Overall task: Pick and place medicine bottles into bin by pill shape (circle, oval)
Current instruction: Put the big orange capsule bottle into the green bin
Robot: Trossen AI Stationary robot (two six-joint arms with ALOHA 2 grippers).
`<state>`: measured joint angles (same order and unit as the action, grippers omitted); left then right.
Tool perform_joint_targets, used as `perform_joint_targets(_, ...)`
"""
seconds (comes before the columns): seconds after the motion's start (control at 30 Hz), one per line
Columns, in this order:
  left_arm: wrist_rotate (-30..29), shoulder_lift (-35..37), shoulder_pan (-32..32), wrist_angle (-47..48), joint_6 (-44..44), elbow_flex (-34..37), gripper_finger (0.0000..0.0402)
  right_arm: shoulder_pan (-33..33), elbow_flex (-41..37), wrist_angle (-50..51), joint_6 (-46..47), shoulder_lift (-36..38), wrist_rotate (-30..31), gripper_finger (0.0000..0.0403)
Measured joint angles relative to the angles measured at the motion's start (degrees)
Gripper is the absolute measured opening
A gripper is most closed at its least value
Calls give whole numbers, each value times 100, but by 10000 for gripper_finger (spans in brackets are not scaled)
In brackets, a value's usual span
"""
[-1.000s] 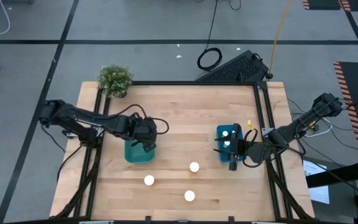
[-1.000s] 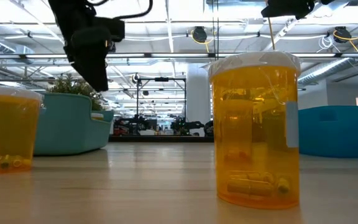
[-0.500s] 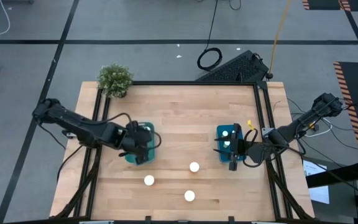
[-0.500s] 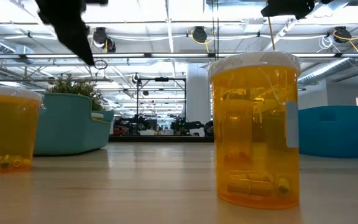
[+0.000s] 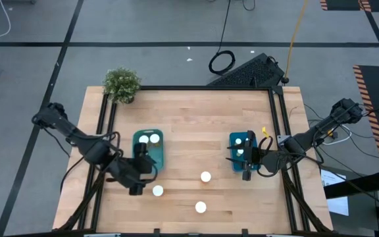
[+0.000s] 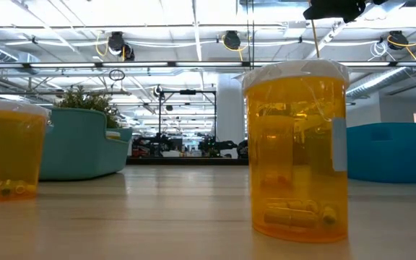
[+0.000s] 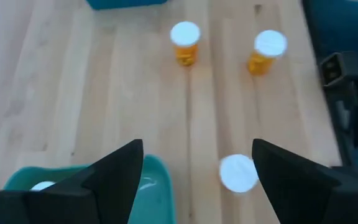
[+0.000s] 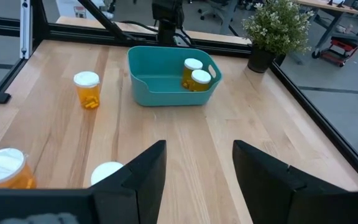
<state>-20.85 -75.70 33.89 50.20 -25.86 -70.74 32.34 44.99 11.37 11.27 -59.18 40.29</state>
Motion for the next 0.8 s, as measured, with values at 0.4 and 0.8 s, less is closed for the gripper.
perform_joint_targets(0.4,98,-388,208,1089,32,-1062,292,-13,0,-2,-72,0,11,180)
perform_joint_targets(0.8,888,-2078,187,3072,373,-3365,242,-15,0,-4,-149,0,13,180)
